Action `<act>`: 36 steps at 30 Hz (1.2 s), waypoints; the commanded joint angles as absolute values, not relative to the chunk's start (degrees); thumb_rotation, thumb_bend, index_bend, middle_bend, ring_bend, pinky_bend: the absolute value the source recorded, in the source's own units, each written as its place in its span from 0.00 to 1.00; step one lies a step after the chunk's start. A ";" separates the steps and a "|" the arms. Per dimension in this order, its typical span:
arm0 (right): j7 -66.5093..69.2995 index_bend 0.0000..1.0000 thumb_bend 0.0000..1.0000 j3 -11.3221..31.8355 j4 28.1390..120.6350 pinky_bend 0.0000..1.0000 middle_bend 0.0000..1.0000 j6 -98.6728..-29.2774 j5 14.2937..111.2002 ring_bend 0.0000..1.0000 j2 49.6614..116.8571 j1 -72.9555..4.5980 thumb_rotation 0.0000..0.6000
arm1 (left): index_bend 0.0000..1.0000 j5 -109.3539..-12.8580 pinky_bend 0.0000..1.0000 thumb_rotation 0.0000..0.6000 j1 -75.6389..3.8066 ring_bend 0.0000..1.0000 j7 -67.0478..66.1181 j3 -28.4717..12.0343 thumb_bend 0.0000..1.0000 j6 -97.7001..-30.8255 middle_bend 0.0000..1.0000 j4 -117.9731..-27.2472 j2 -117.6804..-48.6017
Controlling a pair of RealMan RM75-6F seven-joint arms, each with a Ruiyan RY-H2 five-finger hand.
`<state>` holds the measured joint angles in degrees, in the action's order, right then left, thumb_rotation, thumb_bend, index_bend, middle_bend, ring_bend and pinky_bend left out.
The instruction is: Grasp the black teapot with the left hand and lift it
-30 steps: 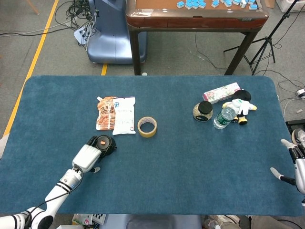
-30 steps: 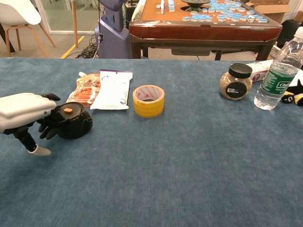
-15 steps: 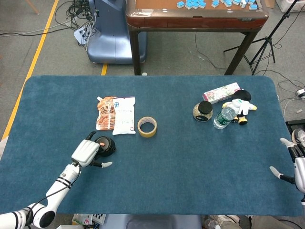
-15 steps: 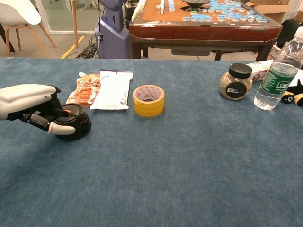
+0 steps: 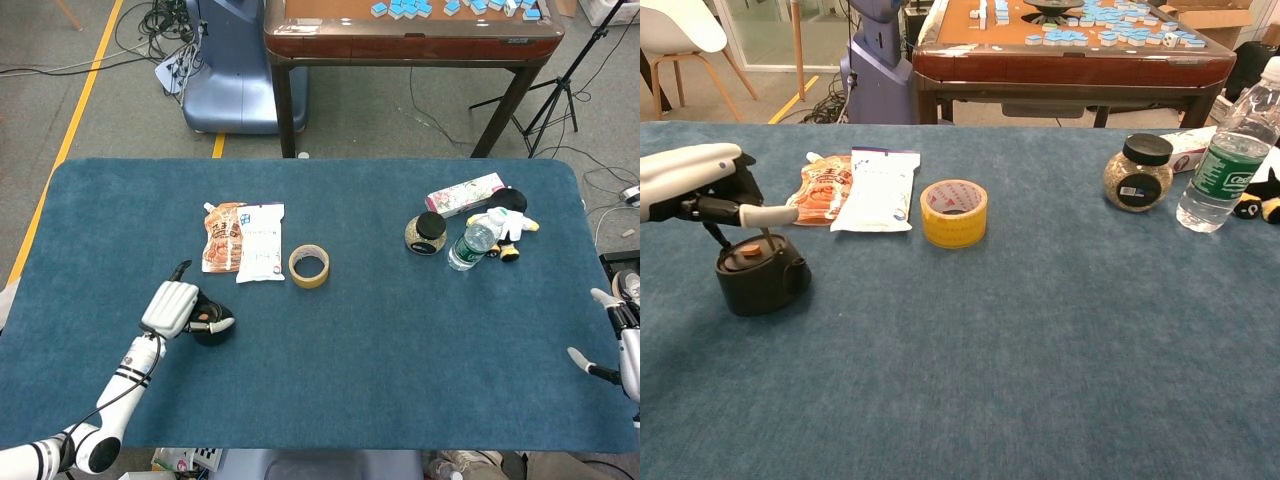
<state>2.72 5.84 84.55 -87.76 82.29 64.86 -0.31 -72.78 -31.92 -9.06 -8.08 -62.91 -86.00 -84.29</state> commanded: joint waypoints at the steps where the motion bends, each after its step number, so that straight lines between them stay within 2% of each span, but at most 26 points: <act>1: 2.92 0.18 0.12 5.83 84.36 0.31 0.26 -87.76 82.22 0.22 64.99 -0.26 1.00 | 1.00 -72.67 0.02 0.34 -31.21 0.88 -9.22 -8.68 0.06 -64.59 1.00 -86.53 -84.07; 6: 3.30 0.18 0.12 5.82 83.96 0.31 0.26 -87.89 82.30 0.22 65.21 -0.18 1.00 | 1.00 -72.07 0.02 0.33 -30.04 0.90 -9.09 -9.18 0.06 -66.48 1.00 -87.60 -82.90; 9: 4.86 0.18 0.12 5.37 83.20 0.31 0.27 -88.23 81.69 0.22 66.13 0.78 1.00 | 1.00 -71.55 0.02 0.27 -29.31 0.91 -8.93 -9.56 0.06 -67.61 1.00 -87.93 -82.44; 12: 4.13 0.18 0.12 5.78 84.43 0.31 0.27 -87.71 82.28 0.22 65.09 -0.08 1.00 | 1.00 -71.01 0.02 0.25 -28.60 0.92 -8.77 -10.05 0.11 -68.92 1.00 -88.10 -82.36; 16: 3.20 0.18 0.12 5.74 84.42 0.31 0.26 -87.55 82.28 0.22 65.27 -0.22 1.00 | 1.00 -70.87 0.02 0.40 -27.75 0.93 -8.15 -10.74 0.21 -70.89 1.00 -87.98 -82.71; 19: 2.73 0.18 0.12 5.78 84.46 0.31 0.26 -87.49 82.22 0.22 65.39 -0.29 1.00 | 1.00 -70.73 0.03 0.43 -27.39 0.93 -7.75 -11.19 0.22 -71.67 1.00 -87.92 -82.74; 21: 2.41 0.18 0.12 5.79 84.52 0.31 0.26 -87.38 82.15 0.22 65.45 -0.35 1.00 | 1.00 -70.78 0.03 0.52 -27.28 0.93 -7.60 -11.33 0.22 -71.84 1.00 -87.81 -82.63; 25: 2.02 0.18 0.12 5.61 84.53 0.31 0.26 -86.86 81.94 0.22 65.59 -0.43 1.00 | 1.00 -71.21 0.03 0.62 -27.16 0.93 -7.49 -11.24 0.26 -71.91 1.00 -87.55 -82.42; 27: 2.01 0.18 0.12 5.10 84.39 0.31 0.26 -86.37 82.81 0.22 65.29 -0.69 1.00 | 1.00 -71.54 0.03 0.77 -27.09 0.93 -7.69 -11.16 0.27 -72.15 1.00 -87.35 -82.41; 29: 1.98 0.18 0.12 4.44 84.27 0.31 0.26 -85.75 84.07 0.22 64.87 -1.11 1.00 | 1.00 -71.87 0.03 0.85 -27.00 0.93 -7.85 -11.03 0.28 -72.39 1.00 -87.20 -82.50; 36: -0.36 0.18 0.13 2.61 84.95 0.31 0.27 -82.91 86.42 0.22 64.31 -2.63 1.00 | 1.00 -72.67 0.03 0.86 -26.65 0.93 -8.43 -10.82 0.28 -73.23 1.00 -87.05 -82.86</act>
<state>0.03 3.00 84.75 -83.38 86.00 64.47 -2.31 -72.63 -26.68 -8.40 -10.84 -73.20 -87.06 -82.82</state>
